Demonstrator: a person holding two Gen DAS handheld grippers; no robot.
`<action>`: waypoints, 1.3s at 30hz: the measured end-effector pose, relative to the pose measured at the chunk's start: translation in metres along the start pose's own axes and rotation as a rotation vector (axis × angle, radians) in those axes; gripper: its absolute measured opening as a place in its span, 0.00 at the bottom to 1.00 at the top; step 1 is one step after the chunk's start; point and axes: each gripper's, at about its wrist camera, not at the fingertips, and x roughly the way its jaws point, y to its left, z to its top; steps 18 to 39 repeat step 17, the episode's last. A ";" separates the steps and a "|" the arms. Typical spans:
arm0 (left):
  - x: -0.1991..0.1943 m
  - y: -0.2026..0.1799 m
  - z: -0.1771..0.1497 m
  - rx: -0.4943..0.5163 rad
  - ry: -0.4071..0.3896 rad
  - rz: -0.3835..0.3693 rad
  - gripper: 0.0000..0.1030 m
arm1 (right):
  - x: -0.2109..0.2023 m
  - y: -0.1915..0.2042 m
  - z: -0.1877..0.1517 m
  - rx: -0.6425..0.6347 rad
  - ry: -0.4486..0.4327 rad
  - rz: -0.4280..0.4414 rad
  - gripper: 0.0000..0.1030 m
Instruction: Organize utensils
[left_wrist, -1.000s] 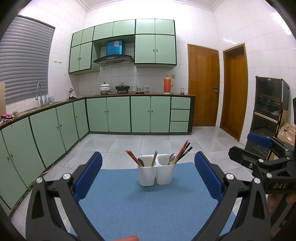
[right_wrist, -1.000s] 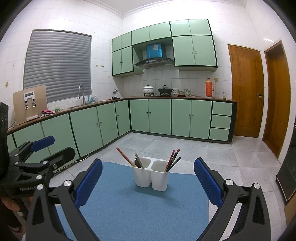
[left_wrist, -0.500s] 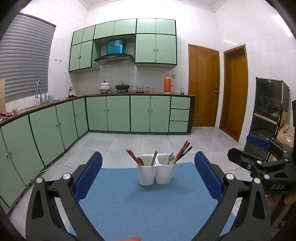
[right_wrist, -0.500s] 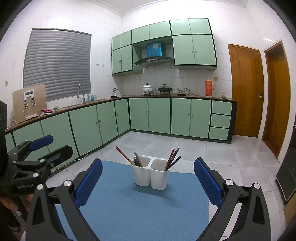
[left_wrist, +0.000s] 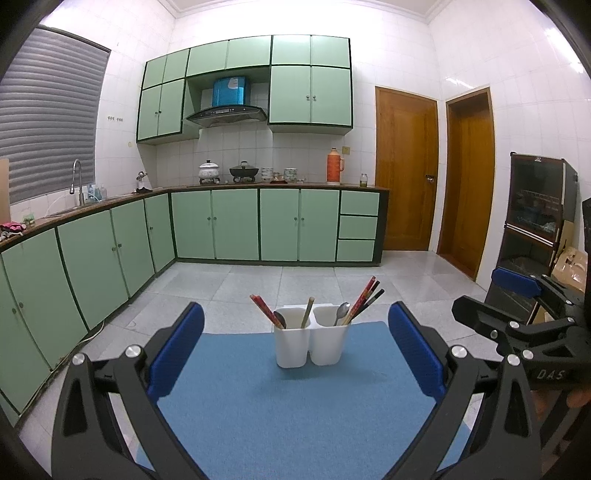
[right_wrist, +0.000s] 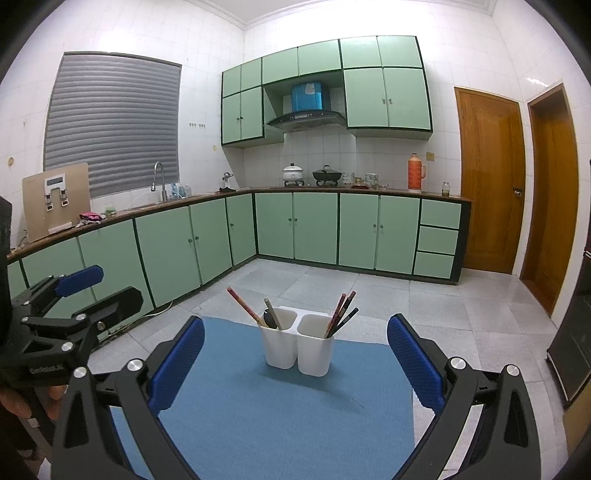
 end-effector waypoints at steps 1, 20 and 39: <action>0.000 0.000 0.000 0.001 0.000 0.003 0.94 | 0.001 -0.001 0.000 0.001 0.001 -0.001 0.94; 0.003 -0.001 -0.004 0.000 0.005 0.004 0.94 | 0.002 -0.003 -0.002 0.002 0.002 -0.001 0.94; 0.003 -0.001 -0.004 0.000 0.005 0.004 0.94 | 0.002 -0.003 -0.002 0.002 0.002 -0.001 0.94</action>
